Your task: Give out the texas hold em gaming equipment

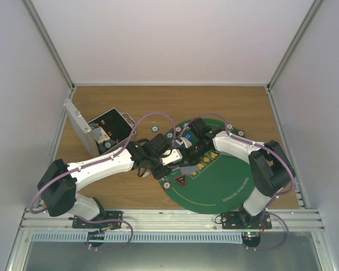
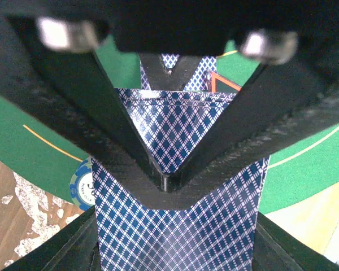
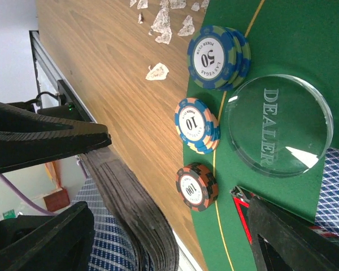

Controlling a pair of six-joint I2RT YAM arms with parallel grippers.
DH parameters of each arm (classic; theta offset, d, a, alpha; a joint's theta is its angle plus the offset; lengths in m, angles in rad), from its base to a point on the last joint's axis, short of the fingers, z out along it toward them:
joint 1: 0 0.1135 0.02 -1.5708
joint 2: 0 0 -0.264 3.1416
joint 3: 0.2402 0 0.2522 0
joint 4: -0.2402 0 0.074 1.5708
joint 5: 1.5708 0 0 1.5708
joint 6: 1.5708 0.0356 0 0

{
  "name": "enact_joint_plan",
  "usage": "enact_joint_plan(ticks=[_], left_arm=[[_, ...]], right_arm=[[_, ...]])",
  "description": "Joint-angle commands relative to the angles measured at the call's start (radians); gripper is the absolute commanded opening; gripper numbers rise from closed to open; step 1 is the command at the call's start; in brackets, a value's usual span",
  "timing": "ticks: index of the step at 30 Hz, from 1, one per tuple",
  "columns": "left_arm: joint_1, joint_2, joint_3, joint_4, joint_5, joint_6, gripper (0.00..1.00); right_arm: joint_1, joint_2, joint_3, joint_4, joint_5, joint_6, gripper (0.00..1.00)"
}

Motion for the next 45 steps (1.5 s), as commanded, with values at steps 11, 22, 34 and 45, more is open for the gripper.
enact_joint_plan(ticks=[11,22,34,45], left_arm=[[0.004,-0.034,-0.002,0.026,0.002,0.010,0.58],[0.004,-0.038,-0.004,0.025,-0.002,0.009,0.58],[0.004,-0.037,-0.004,0.025,-0.003,0.009,0.58],[0.004,-0.035,-0.004,0.029,0.003,0.010,0.58]], right_arm=[[0.010,0.005,0.017,-0.070,0.117,-0.005,0.71],[-0.030,-0.025,0.011,-0.107,0.138,-0.003,0.67],[-0.048,-0.045,0.019,-0.114,0.107,-0.012,0.58],[-0.049,-0.071,0.054,-0.129,0.064,-0.014,0.26]])
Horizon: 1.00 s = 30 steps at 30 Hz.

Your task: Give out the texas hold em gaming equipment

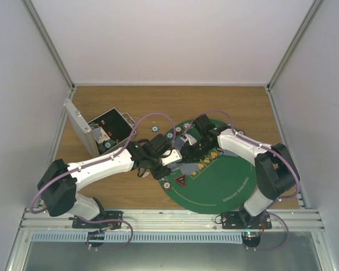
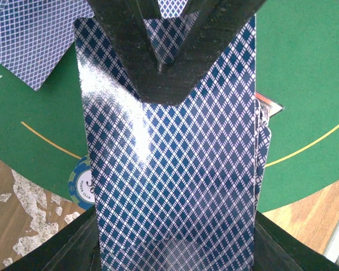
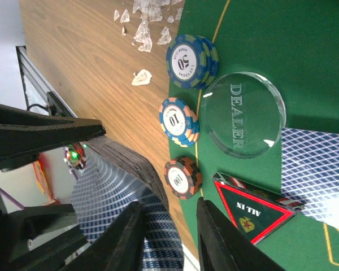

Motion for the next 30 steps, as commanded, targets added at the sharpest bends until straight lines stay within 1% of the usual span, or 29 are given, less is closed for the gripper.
enact_joint_plan(ticks=[1,4,14,20,23,26,30], left_arm=[[0.004,-0.035,-0.001,0.032,0.003,0.009,0.58],[0.004,-0.035,-0.001,0.034,0.004,0.010,0.58],[0.004,-0.034,0.000,0.029,0.004,0.009,0.58],[0.004,-0.037,0.000,0.029,0.005,0.009,0.58],[0.004,-0.038,0.000,0.031,0.003,0.009,0.58],[0.004,-0.038,0.001,0.030,0.004,0.009,0.58],[0.004,-0.040,-0.001,0.032,0.001,0.009,0.58]], right_arm=[[-0.010,-0.028,0.034,-0.037,-0.006,-0.010,0.23],[-0.011,-0.032,0.042,-0.050,-0.001,-0.013,0.15],[-0.051,-0.050,0.056,-0.103,0.065,-0.043,0.01],[-0.124,-0.084,0.044,-0.139,0.151,-0.067,0.01],[-0.173,-0.117,0.006,-0.128,0.201,-0.075,0.01],[-0.222,-0.145,-0.065,-0.071,0.175,-0.079,0.00],[-0.226,-0.158,-0.142,0.004,0.125,-0.091,0.01]])
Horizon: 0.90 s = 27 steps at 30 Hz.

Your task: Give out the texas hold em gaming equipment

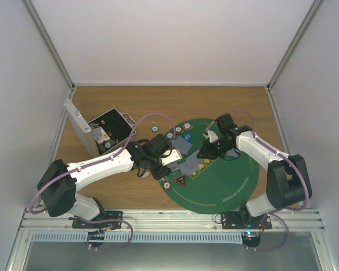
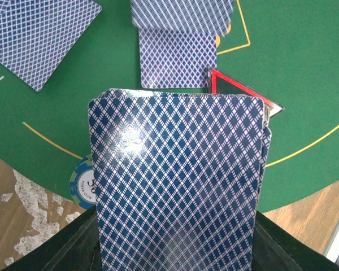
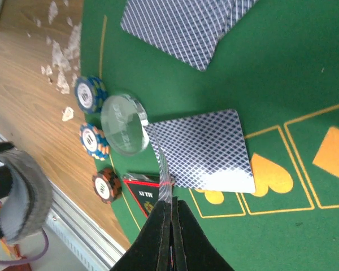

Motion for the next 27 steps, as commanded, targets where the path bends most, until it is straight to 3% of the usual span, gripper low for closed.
enact_joint_plan(ticks=[1,27], left_arm=[[0.004,-0.039,-0.001,0.031,0.004,0.009,0.58],[0.004,-0.038,-0.004,0.032,-0.001,0.010,0.58]], right_arm=[[-0.005,-0.024,-0.081,0.086,-0.027,-0.028,0.01],[0.034,0.073,-0.183,0.188,0.011,-0.067,0.00]])
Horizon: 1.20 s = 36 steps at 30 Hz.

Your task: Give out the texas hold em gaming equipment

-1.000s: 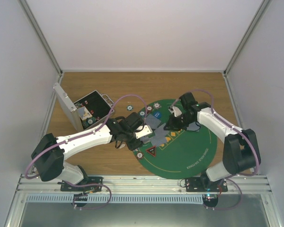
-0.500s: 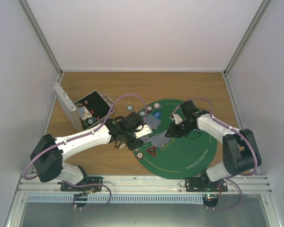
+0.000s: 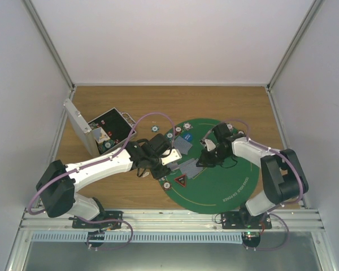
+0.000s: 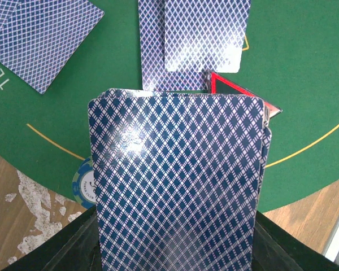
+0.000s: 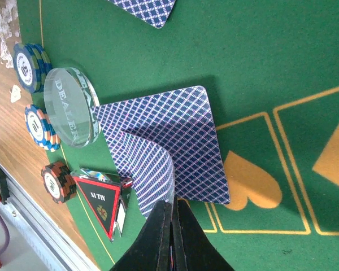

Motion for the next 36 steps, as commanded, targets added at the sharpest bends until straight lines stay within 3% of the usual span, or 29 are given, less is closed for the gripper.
enact_joint_plan(ticks=[1,15,25,30,36], left_arm=[[0.004,-0.025,-0.005,0.033,-0.002,0.009,0.58],[0.004,-0.027,-0.005,0.033,-0.004,0.010,0.58],[0.003,-0.030,-0.005,0.031,-0.006,0.010,0.58],[0.004,-0.032,-0.005,0.033,-0.005,0.010,0.58],[0.004,-0.030,-0.005,0.034,0.000,0.009,0.58]], right_arm=[[0.021,0.023,-0.017,0.032,-0.006,-0.010,0.01],[0.049,0.034,-0.040,0.080,-0.028,0.041,0.01],[0.047,-0.034,-0.017,-0.019,0.099,0.023,0.32],[0.037,-0.083,0.022,-0.093,0.165,0.007,0.40],[0.042,-0.088,0.105,-0.111,0.050,0.005,0.51]])
